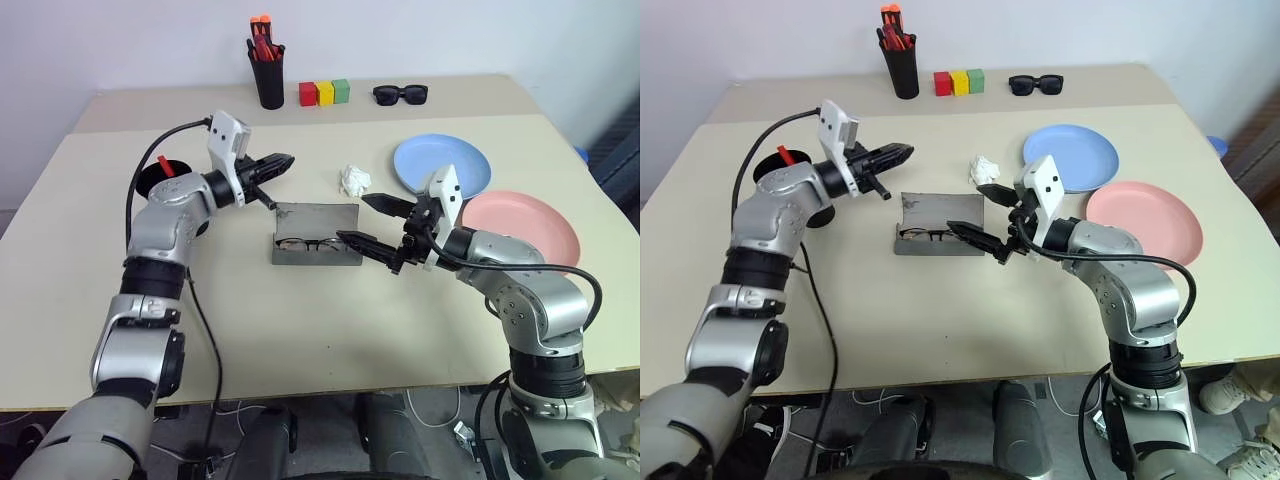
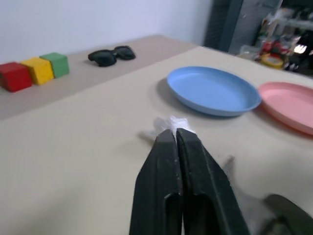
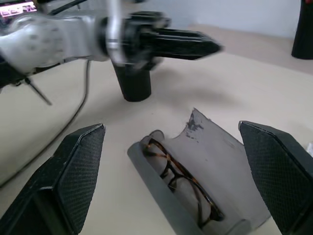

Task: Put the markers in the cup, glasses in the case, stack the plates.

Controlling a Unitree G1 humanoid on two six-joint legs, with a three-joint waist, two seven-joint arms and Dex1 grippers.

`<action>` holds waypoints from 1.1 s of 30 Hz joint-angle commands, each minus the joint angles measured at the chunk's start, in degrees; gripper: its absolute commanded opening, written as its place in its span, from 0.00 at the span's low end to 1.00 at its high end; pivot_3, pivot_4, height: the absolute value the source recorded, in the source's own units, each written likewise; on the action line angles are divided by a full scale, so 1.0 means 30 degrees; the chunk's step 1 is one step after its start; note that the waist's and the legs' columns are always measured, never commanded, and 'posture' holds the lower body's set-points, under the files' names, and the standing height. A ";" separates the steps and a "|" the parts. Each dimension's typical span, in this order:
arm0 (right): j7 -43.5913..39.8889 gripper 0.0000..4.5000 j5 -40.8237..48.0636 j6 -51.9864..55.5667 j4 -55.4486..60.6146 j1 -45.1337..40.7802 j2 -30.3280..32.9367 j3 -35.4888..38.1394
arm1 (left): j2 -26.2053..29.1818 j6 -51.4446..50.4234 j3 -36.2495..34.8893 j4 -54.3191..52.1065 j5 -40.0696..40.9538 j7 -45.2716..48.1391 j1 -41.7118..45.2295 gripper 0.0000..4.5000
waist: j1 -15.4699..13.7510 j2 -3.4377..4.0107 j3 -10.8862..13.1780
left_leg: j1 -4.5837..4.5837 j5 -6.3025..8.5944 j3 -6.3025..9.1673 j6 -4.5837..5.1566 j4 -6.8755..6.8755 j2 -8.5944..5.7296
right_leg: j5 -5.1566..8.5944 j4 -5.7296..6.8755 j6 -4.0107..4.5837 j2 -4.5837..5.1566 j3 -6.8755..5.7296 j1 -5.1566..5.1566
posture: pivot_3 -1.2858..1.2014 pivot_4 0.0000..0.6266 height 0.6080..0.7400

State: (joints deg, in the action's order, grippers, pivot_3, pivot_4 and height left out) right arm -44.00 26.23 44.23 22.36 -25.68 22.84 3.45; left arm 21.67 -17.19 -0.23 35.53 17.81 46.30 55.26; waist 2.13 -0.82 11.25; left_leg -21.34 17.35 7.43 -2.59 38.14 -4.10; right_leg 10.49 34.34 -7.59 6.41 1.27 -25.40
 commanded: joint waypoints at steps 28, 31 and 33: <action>0.2905 1.00 0.1280 -0.1429 0.2917 0.2177 -0.0051 -0.1322 | -0.1368 -0.0589 0.0464 1.1335 -0.4127 0.3434 0.5774 0.01 | -0.0026 -0.0002 0.0001 | -0.0012 0.0006 -0.0003 0.0020 0.0026 -0.0009 | -0.0007 0.0009 -0.0021 -0.0001 0.0000 0.0003 | 0.52 0.24 1.00; 0.3002 1.00 0.1309 -0.1502 0.2867 0.2113 -0.0105 -0.1445 | -0.1468 0.1051 -0.0487 1.1300 -0.3724 0.1954 0.5960 0.01 | -0.0032 -0.0002 0.0001 | -0.0011 0.0006 0.0001 0.0019 0.0026 -0.0007 | -0.0007 0.0008 -0.0021 -0.0001 0.0000 0.0002 | 0.52 0.24 1.00; 0.3074 1.00 0.1241 -0.1613 0.2811 0.2154 -0.0117 -0.1590 | -0.1391 0.2040 -0.0513 1.1449 -0.4175 0.0785 0.6024 0.01 | -0.0009 -0.0002 0.0001 | -0.0011 0.0005 0.0003 0.0018 0.0026 -0.0007 | -0.0007 0.0010 -0.0021 -0.0001 0.0000 0.0001 | 0.52 0.24 1.00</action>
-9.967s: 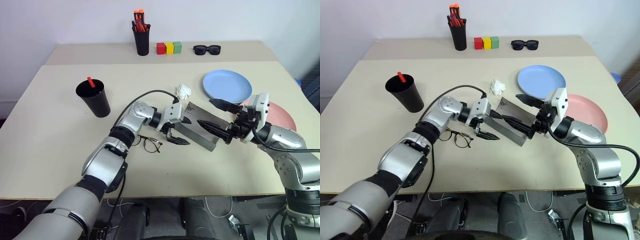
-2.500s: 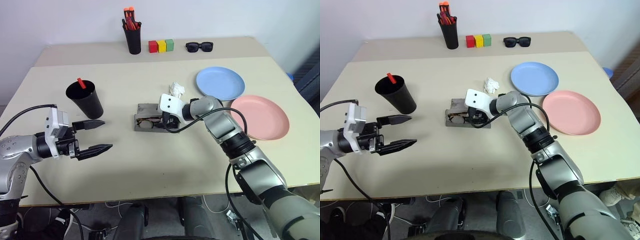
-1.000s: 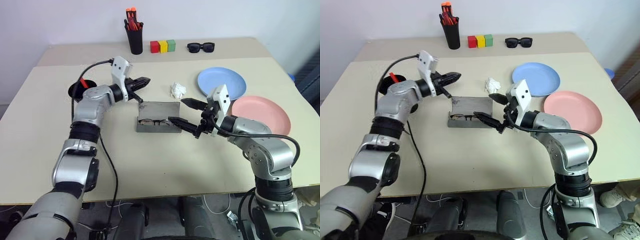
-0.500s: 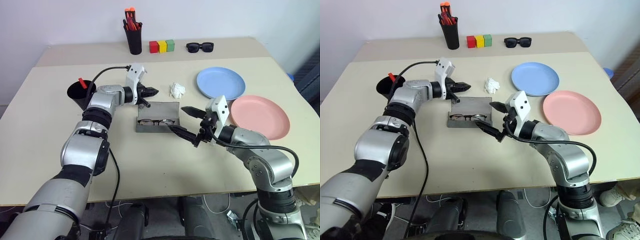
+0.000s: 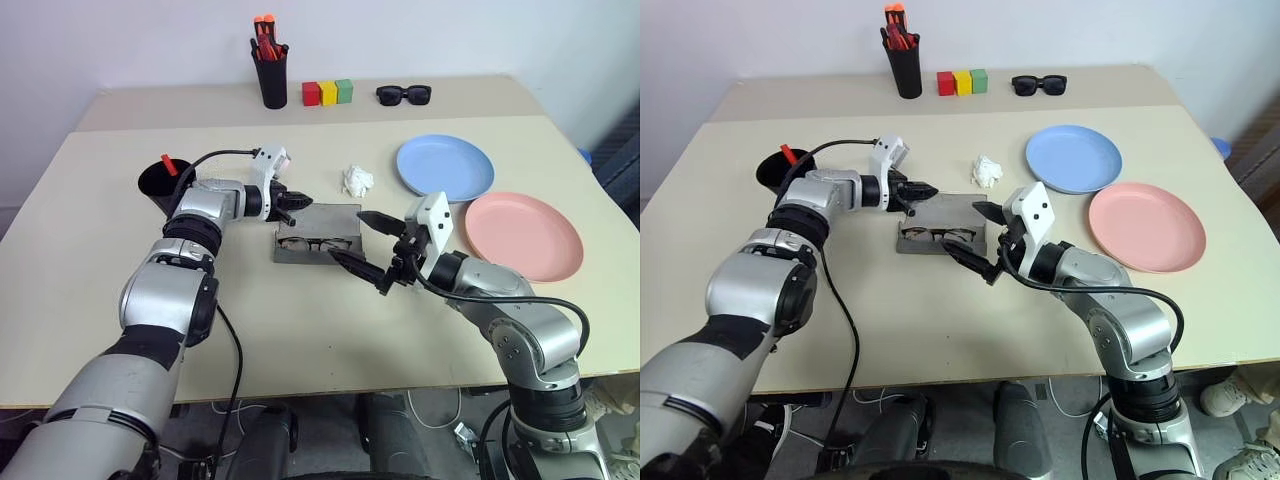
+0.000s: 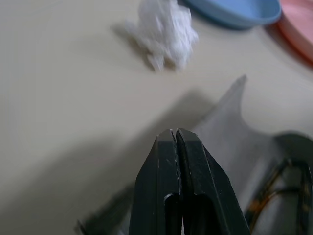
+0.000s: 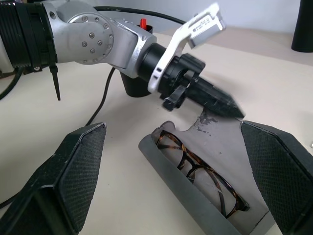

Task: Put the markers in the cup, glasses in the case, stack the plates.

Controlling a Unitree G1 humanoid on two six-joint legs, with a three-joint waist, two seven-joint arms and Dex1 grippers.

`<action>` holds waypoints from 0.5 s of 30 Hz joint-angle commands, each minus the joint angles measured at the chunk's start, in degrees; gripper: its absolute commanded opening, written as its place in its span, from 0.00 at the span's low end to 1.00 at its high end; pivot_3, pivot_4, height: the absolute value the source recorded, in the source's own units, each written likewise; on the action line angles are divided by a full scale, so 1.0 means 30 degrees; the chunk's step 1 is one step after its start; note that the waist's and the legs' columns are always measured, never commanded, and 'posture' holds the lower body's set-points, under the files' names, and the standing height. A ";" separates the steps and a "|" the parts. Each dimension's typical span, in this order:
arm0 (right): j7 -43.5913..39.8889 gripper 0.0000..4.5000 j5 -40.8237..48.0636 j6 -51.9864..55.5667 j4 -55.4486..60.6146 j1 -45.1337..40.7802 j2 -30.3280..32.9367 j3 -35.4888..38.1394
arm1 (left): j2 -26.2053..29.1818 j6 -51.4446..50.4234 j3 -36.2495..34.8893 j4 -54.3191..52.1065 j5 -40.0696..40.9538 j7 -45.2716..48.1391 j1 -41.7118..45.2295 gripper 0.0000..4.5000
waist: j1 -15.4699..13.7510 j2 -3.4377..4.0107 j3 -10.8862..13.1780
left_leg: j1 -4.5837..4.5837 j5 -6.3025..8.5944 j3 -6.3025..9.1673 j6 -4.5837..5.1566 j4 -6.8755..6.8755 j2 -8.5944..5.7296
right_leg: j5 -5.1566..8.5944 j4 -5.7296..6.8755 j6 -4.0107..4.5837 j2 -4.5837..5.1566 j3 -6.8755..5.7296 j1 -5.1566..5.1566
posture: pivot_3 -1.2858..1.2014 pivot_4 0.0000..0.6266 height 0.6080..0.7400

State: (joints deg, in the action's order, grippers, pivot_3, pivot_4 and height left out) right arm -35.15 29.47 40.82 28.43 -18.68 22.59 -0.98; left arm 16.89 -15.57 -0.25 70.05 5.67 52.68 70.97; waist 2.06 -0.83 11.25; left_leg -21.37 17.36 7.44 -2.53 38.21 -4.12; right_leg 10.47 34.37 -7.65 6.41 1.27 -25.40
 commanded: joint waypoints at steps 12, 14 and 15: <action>0.0279 1.00 0.0104 -0.0582 0.0622 -0.0340 0.0199 -0.0309 | 0.0002 -0.1418 -0.0294 0.0585 -0.0922 -0.0310 0.0205 0.01 | 0.0035 -0.0002 -0.0002 | 0.0001 0.0000 -0.0006 0.0003 0.0006 -0.0006 | -0.0001 0.0010 -0.0001 0.0000 0.0001 0.0005 | 0.52 0.24 1.00; 0.0271 1.00 0.0095 -0.0582 0.0620 -0.0323 0.0222 -0.0330 | 0.0008 -0.1447 -0.0349 0.0401 -0.0894 0.0031 0.0232 0.01 | 0.0035 -0.0002 -0.0002 | 0.0001 0.0000 -0.0005 0.0002 0.0005 -0.0005 | 0.0000 0.0012 -0.0001 0.0000 0.0001 0.0004 | 0.52 0.24 1.00; 0.0293 1.00 0.0072 -0.0583 0.0580 -0.0334 0.0224 -0.0332 | 0.0026 -0.1607 -0.0432 0.0348 -0.0820 0.0135 0.0310 0.01 | 0.0035 -0.0002 -0.0002 | 0.0001 0.0000 -0.0005 0.0002 0.0006 -0.0005 | 0.0000 0.0012 -0.0001 0.0000 0.0000 0.0004 | 0.52 0.24 1.00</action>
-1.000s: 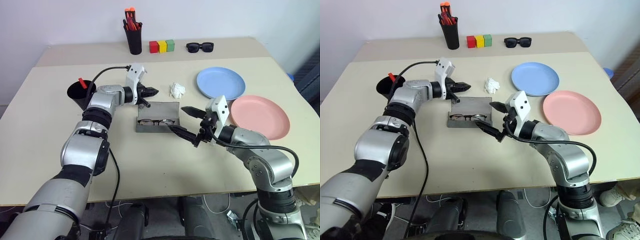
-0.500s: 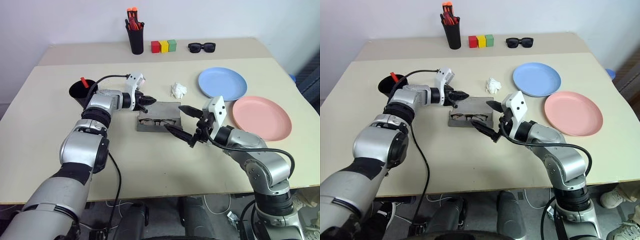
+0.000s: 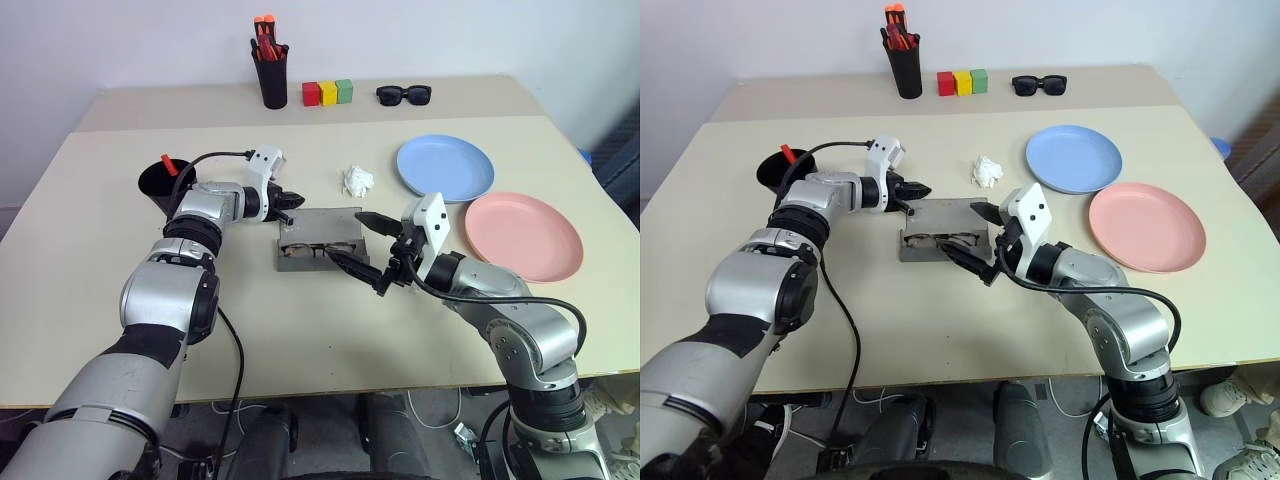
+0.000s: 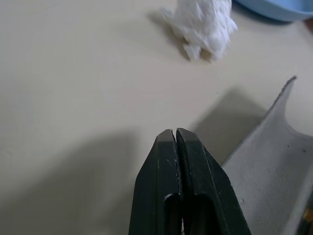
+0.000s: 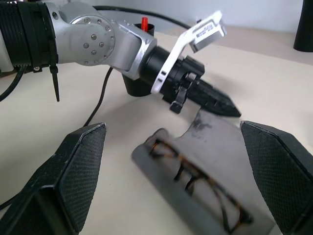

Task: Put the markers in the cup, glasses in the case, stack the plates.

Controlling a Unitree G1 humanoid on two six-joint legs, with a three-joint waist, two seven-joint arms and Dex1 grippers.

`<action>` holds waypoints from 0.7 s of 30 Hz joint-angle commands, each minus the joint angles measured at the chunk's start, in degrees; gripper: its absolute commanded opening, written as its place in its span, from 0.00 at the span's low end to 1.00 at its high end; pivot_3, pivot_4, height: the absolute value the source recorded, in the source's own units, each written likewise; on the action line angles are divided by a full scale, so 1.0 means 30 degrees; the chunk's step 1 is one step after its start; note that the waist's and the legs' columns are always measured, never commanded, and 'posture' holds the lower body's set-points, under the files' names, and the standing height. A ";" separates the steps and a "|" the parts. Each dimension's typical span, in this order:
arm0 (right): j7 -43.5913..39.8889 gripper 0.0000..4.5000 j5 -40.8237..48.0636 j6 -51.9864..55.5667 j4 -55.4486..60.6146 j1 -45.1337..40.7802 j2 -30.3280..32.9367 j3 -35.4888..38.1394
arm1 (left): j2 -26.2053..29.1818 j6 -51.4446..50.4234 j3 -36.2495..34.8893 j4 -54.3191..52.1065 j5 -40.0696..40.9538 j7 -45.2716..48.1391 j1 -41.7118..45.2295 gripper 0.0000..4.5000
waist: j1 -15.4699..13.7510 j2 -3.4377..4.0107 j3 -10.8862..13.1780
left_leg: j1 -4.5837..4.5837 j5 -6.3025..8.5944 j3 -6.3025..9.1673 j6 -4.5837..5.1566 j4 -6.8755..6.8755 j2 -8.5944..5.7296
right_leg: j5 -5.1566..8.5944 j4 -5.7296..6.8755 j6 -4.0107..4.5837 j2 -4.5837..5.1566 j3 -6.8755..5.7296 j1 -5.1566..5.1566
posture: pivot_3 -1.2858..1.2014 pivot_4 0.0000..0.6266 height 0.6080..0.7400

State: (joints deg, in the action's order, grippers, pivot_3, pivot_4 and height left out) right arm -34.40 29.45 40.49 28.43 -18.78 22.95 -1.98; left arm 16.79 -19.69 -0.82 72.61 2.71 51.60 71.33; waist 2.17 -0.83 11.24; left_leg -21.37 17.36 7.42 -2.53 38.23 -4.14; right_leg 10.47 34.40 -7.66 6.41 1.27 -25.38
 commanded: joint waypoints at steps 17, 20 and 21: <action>-0.0131 1.00 -0.0444 -0.1001 -0.0352 -0.0893 0.0403 -0.0321 | 0.1249 -0.6504 0.2255 -0.5656 0.0350 0.8255 -0.1697 0.01 | 0.0135 0.0001 0.0000 | 0.0005 -0.0001 -0.0001 -0.0001 0.0002 0.0004 | 0.0000 0.0018 0.0000 -0.0003 0.0002 -0.0004 | 0.52 0.24 1.00; -0.0140 1.00 -0.0468 -0.1039 -0.0430 -0.0967 0.0505 -0.0215 | 0.1663 -0.7341 0.2963 -0.7843 0.0508 0.8714 -0.2919 0.01 | 0.0102 0.0001 -0.0001 | 0.0007 -0.0001 0.0001 -0.0002 0.0002 0.0008 | 0.0001 0.0024 0.0001 -0.0008 0.0006 -0.0006 | 0.52 0.24 1.00; -0.0089 1.00 -0.0481 -0.1070 -0.0503 -0.1013 0.0499 -0.0133 | 0.1745 -0.7634 0.3057 -0.8553 0.0620 0.8649 -0.3288 0.01 | 0.0096 0.0002 0.0000 | 0.0005 -0.0002 0.0003 -0.0003 0.0005 0.0008 | 0.0001 0.0024 0.0001 -0.0008 0.0006 -0.0006 | 0.52 0.24 1.00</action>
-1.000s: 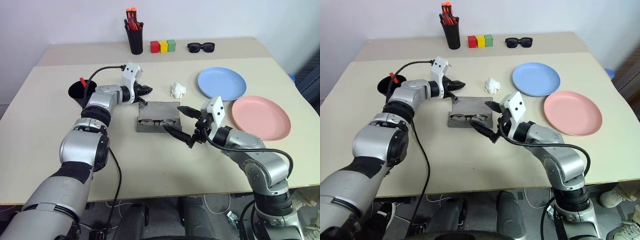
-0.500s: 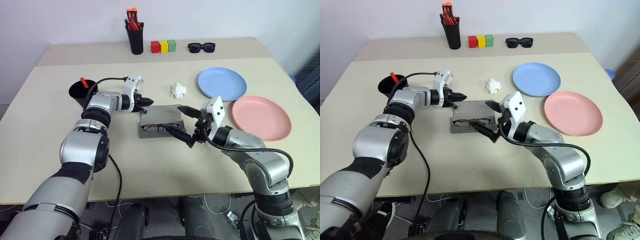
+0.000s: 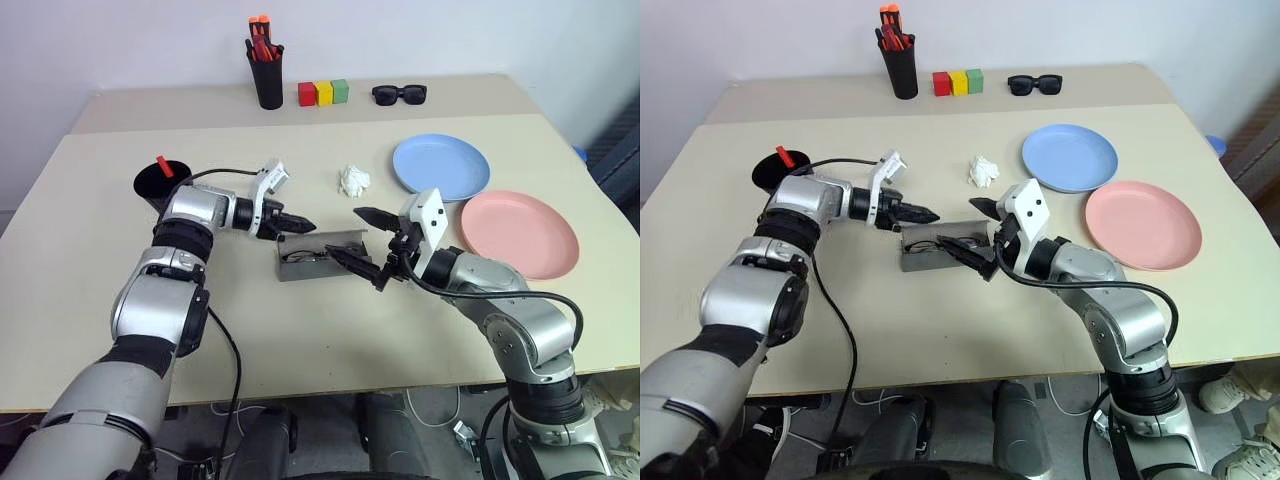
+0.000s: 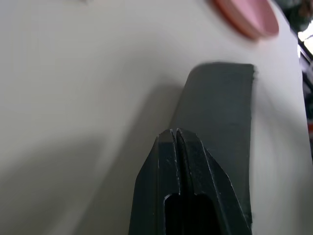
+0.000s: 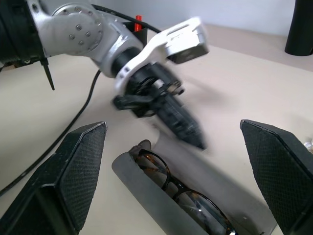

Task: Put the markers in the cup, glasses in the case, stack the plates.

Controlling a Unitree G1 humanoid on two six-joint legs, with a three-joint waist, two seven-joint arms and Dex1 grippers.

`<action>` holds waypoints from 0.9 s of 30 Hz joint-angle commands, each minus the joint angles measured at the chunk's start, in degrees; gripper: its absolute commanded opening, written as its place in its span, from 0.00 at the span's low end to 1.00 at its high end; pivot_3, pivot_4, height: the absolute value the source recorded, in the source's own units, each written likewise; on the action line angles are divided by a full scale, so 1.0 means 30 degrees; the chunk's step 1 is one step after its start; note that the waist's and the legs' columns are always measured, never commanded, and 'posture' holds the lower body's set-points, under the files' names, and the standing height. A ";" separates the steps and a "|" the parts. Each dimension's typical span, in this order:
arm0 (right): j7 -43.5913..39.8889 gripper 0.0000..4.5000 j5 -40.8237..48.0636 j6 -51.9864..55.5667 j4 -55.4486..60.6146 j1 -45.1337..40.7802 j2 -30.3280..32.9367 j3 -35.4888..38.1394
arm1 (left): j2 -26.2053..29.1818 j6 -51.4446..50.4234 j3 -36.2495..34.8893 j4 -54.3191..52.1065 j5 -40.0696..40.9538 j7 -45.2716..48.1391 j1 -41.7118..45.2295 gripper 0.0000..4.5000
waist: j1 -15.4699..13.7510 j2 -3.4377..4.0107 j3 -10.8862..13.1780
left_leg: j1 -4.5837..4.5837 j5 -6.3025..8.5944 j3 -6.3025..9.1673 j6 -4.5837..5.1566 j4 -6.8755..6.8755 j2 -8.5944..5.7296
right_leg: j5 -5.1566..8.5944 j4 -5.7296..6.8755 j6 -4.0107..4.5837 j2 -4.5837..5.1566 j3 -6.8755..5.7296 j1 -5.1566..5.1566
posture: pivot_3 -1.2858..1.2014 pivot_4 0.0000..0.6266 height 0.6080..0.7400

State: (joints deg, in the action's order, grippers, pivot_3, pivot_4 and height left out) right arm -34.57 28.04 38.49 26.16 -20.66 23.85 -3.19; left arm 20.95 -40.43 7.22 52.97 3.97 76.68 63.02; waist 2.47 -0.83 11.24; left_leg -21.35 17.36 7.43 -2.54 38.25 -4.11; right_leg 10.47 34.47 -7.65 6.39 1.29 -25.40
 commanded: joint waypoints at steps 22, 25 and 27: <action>0.4858 1.00 -0.4962 -0.0561 -0.4876 -0.1701 0.3353 0.3879 | 0.1382 0.4127 -0.4322 -0.9040 0.6462 0.0695 -0.3196 0.99 | -0.0158 0.0004 -0.0002 | -0.0005 -0.0006 -0.0017 -0.0011 0.0002 -0.0004 | -0.0002 -0.0004 0.0006 0.0014 0.0014 -0.0010 | 0.52 0.24 1.00; 0.4959 1.00 -0.5025 0.0573 -0.4932 -0.1516 0.4097 0.4250 | 0.1452 0.3715 -0.4422 -1.0046 0.7533 0.1113 -0.3520 0.99 | -0.0180 0.0004 -0.0003 | -0.0006 -0.0006 -0.0016 -0.0010 0.0003 -0.0002 | -0.0002 -0.0004 0.0006 0.0014 0.0012 -0.0007 | 0.52 0.24 1.00; 0.4885 1.00 -0.4996 0.0901 -0.4835 -0.1475 0.4252 0.4422 | 0.1838 0.3174 -0.4123 -1.0623 0.7916 0.1567 -0.3916 0.99 | -0.0119 0.0004 -0.0003 | -0.0004 -0.0005 -0.0020 -0.0008 0.0004 -0.0001 | -0.0002 -0.0001 0.0006 0.0014 0.0014 -0.0004 | 0.52 0.24 1.00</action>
State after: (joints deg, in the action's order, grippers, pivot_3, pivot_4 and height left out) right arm -19.99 13.17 40.87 10.47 -24.82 35.34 8.19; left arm 25.13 -30.07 -4.43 23.84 25.72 80.03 51.66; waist 2.12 -0.82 11.23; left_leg -21.35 17.34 7.36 -2.56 38.26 -4.12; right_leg 10.47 34.48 -7.63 6.43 1.34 -25.41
